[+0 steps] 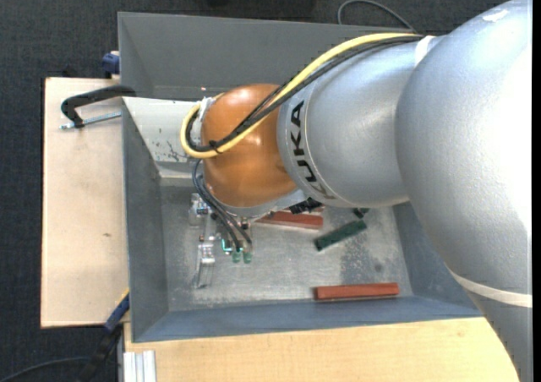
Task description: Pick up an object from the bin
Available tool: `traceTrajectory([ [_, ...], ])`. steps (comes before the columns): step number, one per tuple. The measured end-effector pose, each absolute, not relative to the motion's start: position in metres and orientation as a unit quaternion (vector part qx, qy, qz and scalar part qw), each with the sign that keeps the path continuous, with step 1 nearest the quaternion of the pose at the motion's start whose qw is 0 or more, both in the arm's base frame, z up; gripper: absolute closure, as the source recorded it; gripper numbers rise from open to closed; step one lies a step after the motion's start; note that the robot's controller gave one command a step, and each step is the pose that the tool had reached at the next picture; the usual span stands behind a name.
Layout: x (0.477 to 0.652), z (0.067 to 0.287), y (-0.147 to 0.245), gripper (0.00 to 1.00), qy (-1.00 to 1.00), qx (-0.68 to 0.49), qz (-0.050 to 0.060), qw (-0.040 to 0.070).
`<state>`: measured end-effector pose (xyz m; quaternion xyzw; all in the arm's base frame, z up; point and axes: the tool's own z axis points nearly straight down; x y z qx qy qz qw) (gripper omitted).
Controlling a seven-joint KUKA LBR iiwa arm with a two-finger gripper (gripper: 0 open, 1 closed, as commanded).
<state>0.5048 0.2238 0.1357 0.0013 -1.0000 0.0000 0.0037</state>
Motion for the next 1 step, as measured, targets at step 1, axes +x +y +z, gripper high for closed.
traceTrajectory([
  [1, 0.5173, 0.0692, 0.1388, 0.00, -0.992, 0.123, 0.001, 0.002],
])
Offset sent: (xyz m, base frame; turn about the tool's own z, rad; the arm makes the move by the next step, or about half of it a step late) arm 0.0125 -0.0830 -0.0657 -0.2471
